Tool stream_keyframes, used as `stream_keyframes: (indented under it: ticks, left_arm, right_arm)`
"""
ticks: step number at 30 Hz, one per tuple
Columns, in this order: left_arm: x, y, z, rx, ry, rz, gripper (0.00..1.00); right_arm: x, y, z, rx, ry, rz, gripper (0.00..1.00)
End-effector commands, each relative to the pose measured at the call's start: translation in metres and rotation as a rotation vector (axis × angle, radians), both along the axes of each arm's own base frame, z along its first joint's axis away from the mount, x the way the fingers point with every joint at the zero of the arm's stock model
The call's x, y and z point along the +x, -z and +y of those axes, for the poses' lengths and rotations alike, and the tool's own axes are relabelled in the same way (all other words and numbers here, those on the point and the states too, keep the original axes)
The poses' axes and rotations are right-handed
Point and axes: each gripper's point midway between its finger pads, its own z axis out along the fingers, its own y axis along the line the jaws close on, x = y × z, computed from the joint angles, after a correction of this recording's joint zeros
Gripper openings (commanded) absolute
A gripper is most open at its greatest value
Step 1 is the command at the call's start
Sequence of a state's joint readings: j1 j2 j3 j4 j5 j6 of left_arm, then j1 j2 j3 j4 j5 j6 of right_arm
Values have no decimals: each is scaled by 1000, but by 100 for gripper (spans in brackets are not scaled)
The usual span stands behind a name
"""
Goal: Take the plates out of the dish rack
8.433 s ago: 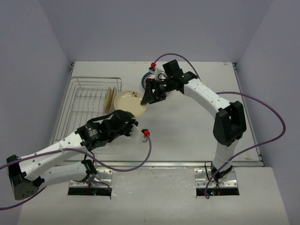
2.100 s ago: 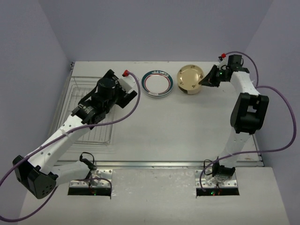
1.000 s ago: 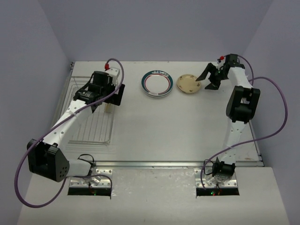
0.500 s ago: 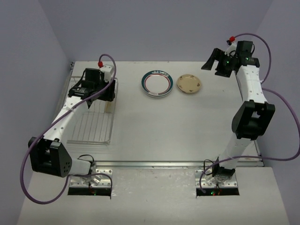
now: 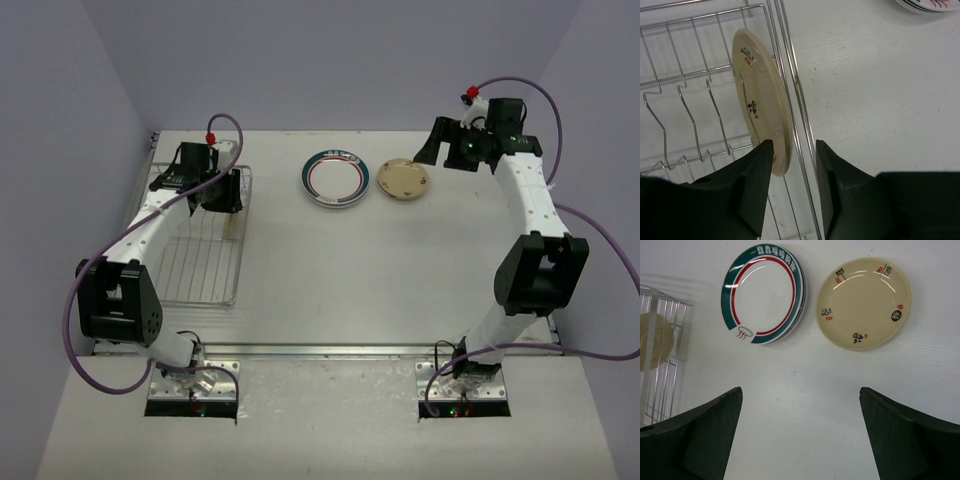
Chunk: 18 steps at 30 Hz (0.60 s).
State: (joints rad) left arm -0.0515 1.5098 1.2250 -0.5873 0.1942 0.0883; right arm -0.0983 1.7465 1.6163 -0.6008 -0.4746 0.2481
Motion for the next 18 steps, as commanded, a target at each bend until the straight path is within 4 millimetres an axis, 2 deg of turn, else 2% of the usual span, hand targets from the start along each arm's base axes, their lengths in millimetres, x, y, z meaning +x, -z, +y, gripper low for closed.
stream_keyframes:
  ticks: [1, 7, 11, 13, 15, 18]
  left_arm:
    - [16, -12, 1, -33, -4, -42, 34]
    - [19, 0, 4, -67, -8, -6, 23]
    - [21, 6, 2, -86, -2, 11, 19]
    - [23, 7, 6, -104, -7, 20, 12]
    - [23, 6, 8, -124, -8, 22, 2]
    - [23, -2, 5, -164, 12, 12, 0]
  right_arm:
    - [0, -40, 13, -15, -59, -149, 99]
    - [-2, -37, 20, -10, -72, -142, 99]
    - [-4, -36, 21, -8, -77, -136, 99]
    - [-5, -36, 21, -7, -80, -136, 99]
    - [-5, -35, 23, -5, -83, -136, 99]
    - [-6, -37, 24, 1, -85, -136, 99]
